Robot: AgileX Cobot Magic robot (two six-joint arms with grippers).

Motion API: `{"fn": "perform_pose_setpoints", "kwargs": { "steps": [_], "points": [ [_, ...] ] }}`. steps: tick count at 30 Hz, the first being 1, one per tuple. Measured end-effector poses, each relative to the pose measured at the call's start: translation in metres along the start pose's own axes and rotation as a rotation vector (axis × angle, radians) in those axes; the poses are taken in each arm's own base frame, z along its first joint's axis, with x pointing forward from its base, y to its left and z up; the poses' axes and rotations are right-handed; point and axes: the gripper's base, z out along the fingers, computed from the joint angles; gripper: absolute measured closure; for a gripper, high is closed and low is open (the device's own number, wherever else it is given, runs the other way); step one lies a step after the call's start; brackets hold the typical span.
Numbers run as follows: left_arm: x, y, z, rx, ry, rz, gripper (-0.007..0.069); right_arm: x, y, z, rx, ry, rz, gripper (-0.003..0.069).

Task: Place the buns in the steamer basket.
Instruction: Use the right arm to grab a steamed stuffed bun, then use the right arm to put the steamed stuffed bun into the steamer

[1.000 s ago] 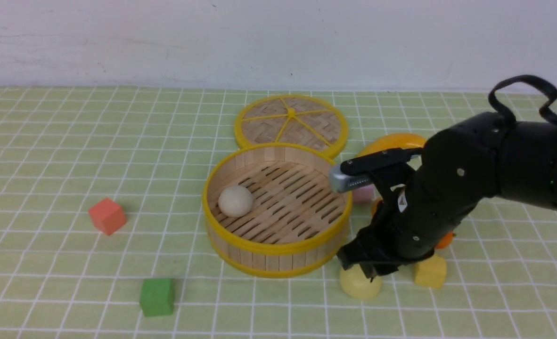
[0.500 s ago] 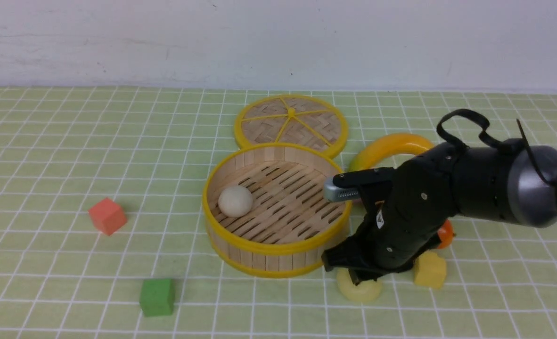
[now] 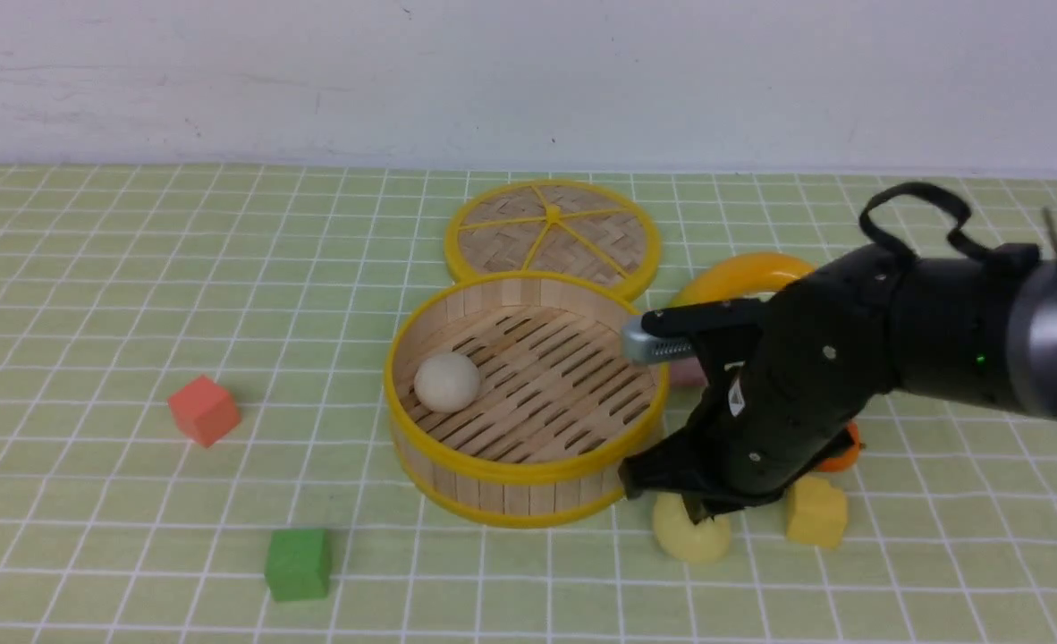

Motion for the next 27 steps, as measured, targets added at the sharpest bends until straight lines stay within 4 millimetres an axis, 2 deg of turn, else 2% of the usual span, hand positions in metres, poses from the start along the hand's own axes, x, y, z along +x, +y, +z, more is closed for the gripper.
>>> {"fn": "perform_pose_setpoints", "kwargs": {
  "steps": [2, 3, 4, 5, 6, 8, 10, 13, 15, 17, 18, 19, 20, 22, 26, 27],
  "points": [
    [0.0, 0.0, 0.0, 0.0, 0.0, 0.0, 0.0587, -0.005, 0.002, -0.021, -0.017, -0.046, -0.005, 0.0657],
    [0.0, 0.0, 0.0, 0.0, 0.0, 0.0, 0.0587, -0.005, 0.002, -0.023, -0.019, -0.052, -0.007, 0.0657],
    [0.0, 0.0, 0.0, 0.0, 0.0, 0.0, 0.0585, -0.012, 0.006, -0.041, -0.043, -0.096, -0.02, 0.0657],
    [0.0, 0.0, 0.0, 0.0, 0.0, 0.0, 0.0585, -0.013, 0.006, -0.043, -0.048, -0.102, -0.025, 0.0657],
    [0.0, 0.0, 0.0, 0.0, 0.0, 0.0, 0.0585, -0.022, 0.011, -0.056, -0.077, -0.146, -0.048, 0.0657],
    [0.0, 0.0, 0.0, 0.0, 0.0, 0.0, 0.0583, -0.033, 0.017, -0.065, -0.106, -0.185, -0.078, 0.0657],
    [0.0, 0.0, 0.0, 0.0, 0.0, 0.0, 0.058, -0.044, 0.022, -0.064, -0.133, -0.206, -0.098, 0.0657],
    [0.0, 0.0, 0.0, 0.0, 0.0, 0.0, 0.0576, -0.059, 0.029, -0.05, -0.162, -0.229, -0.12, 0.0657],
    [0.0, 0.0, 0.0, 0.0, 0.0, 0.0, 0.0574, -0.066, 0.031, -0.027, -0.167, -0.231, -0.126, 0.0657],
    [0.0, 0.0, 0.0, 0.0, 0.0, 0.0, 0.0572, -0.068, 0.031, -0.016, -0.166, -0.227, -0.126, 0.0657],
    [0.0, 0.0, 0.0, 0.0, 0.0, 0.0, 0.057, -0.068, 0.031, 0.003, -0.159, -0.207, -0.124, 0.0655],
    [0.0, 0.0, 0.0, 0.0, 0.0, 0.0, 0.0569, -0.068, 0.031, 0.005, -0.158, -0.204, -0.124, 0.0655],
    [0.0, 0.0, 0.0, 0.0, 0.0, 0.0, 0.0568, -0.067, 0.03, 0.018, -0.152, -0.185, -0.122, 0.065],
    [0.0, 0.0, 0.0, 0.0, 0.0, 0.0, 0.0566, -0.066, 0.03, 0.031, -0.146, -0.175, -0.121, 0.0638],
    [0.0, 0.0, 0.0, 0.0, 0.0, 0.0, 0.0561, -0.068, 0.029, 0.039, -0.145, -0.195, -0.114, 0.0598],
    [0.0, 0.0, 0.0, 0.0, 0.0, 0.0, 0.0558, -0.07, 0.03, 0.039, -0.148, -0.211, -0.11, 0.0564]
  ]
}}
